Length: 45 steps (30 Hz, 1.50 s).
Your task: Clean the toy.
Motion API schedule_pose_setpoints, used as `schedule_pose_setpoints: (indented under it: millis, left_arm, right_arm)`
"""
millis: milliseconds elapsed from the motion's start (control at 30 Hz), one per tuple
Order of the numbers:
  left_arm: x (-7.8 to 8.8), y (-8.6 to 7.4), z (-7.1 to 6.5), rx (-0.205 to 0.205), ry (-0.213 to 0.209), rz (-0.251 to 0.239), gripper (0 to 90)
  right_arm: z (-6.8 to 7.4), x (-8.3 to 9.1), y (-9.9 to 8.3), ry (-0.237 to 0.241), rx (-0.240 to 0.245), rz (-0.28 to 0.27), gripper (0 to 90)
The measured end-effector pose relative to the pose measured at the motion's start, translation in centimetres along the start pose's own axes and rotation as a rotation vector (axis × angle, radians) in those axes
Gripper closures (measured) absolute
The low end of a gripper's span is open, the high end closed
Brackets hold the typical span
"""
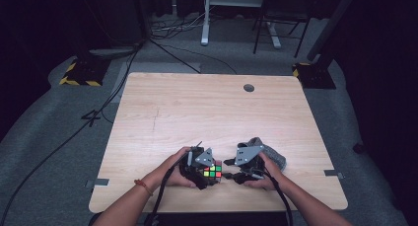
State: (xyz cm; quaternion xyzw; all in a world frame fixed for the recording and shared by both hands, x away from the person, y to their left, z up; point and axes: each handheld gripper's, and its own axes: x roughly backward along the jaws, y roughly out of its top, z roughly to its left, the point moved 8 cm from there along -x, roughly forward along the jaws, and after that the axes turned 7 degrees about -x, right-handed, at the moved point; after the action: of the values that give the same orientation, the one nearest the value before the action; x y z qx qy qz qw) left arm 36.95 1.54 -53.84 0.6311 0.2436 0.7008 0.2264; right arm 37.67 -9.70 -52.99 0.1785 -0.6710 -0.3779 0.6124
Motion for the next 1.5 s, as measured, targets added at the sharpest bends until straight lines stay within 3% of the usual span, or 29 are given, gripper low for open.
schedule_pose_setpoints:
  millis: [200,367,467,567,700,767,1033,1100,1167,1367,1500]
  left_arm:
    - [0.1,0.0,0.0,-0.027,-0.019,0.025,22.7]
    - [0.6,-0.2,-0.2,-0.011,-0.080,0.011,28.1]
    - [0.7,-0.3,-0.5,-0.056,-0.085,0.042,29.4]
    - [0.9,-0.4,-0.8,-0.067,-0.099,0.052,32.8]
    - [0.8,-0.3,-0.7,-0.061,-0.095,0.048,33.1]
    - [0.8,-0.1,-0.6,-0.065,-0.067,0.032,33.3]
    - [0.8,0.9,-0.1,-0.029,-0.006,-0.070,33.5]
    - [0.3,0.8,-0.2,-0.046,0.006,-0.043,33.6]
    - [0.1,1.0,-0.3,-0.038,0.006,-0.057,33.7]
    - [-0.1,1.1,-0.2,-0.023,0.002,-0.062,33.6]
    - [0.0,0.9,-0.2,-0.035,0.005,-0.075,33.8]
  right_arm:
    - [0.4,0.0,0.2,-0.004,0.018,-0.009,51.4]
    - [-0.1,0.1,0.3,-0.035,-0.009,-0.039,53.0]
    - [0.1,0.0,0.3,-0.029,0.007,-0.025,53.4]
    - [0.2,-0.3,0.1,-0.026,-0.005,-0.021,53.0]
    - [0.1,-0.2,0.2,-0.032,-0.007,-0.018,53.2]
    - [0.0,-0.1,0.2,-0.031,-0.022,-0.033,53.6]
    - [-0.8,1.3,0.8,-0.046,-0.058,-0.110,56.0]
    - [-0.6,1.8,1.3,-0.016,-0.065,-0.147,56.2]
    - [-0.5,2.1,1.7,-0.035,-0.041,-0.148,56.6]
    - [-0.4,2.4,2.3,-0.042,-0.040,-0.167,57.1]
    - [-0.6,2.3,2.3,-0.048,-0.044,-0.159,52.8]
